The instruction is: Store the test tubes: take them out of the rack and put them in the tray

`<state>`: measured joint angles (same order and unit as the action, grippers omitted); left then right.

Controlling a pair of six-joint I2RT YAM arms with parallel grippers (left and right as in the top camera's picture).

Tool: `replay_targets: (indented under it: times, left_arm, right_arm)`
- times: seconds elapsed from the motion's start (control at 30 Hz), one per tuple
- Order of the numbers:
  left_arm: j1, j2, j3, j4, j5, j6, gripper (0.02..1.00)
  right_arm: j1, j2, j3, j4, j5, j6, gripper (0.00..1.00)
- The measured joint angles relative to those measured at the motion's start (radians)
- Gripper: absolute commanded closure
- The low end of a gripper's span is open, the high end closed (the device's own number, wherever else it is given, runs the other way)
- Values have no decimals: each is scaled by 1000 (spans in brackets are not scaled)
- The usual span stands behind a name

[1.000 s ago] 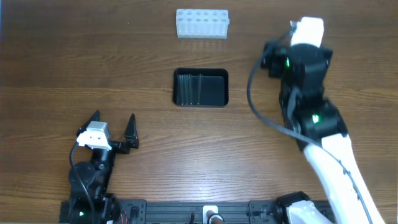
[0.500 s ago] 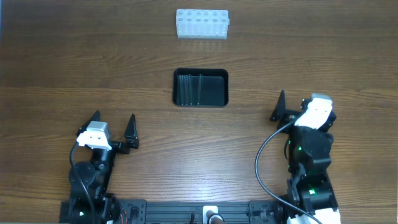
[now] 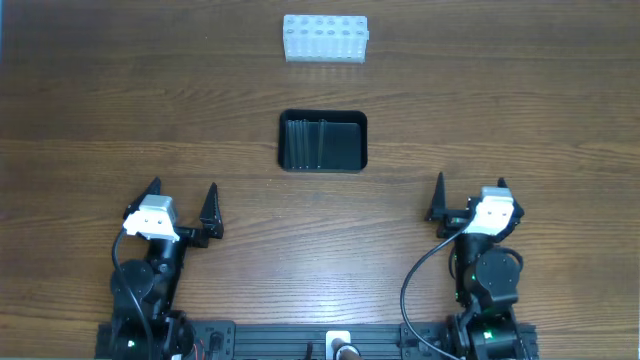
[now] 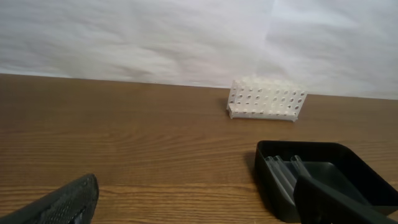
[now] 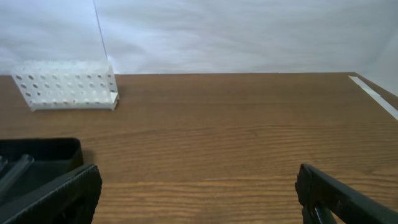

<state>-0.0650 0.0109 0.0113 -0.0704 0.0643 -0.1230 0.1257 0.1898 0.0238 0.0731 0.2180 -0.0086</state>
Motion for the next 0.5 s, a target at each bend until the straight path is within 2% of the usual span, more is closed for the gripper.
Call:
replay_targets:
  times: [0.3,0.5]
  left_arm:
    - [0,0,0,0,0,0,18]
    - [0,0,0,0,0,0,18]
  right_arm:
    - [-14,-168,-13,-113,-3,-15,7]
    - [-16,-174,-13,-122,-3,-18,9]
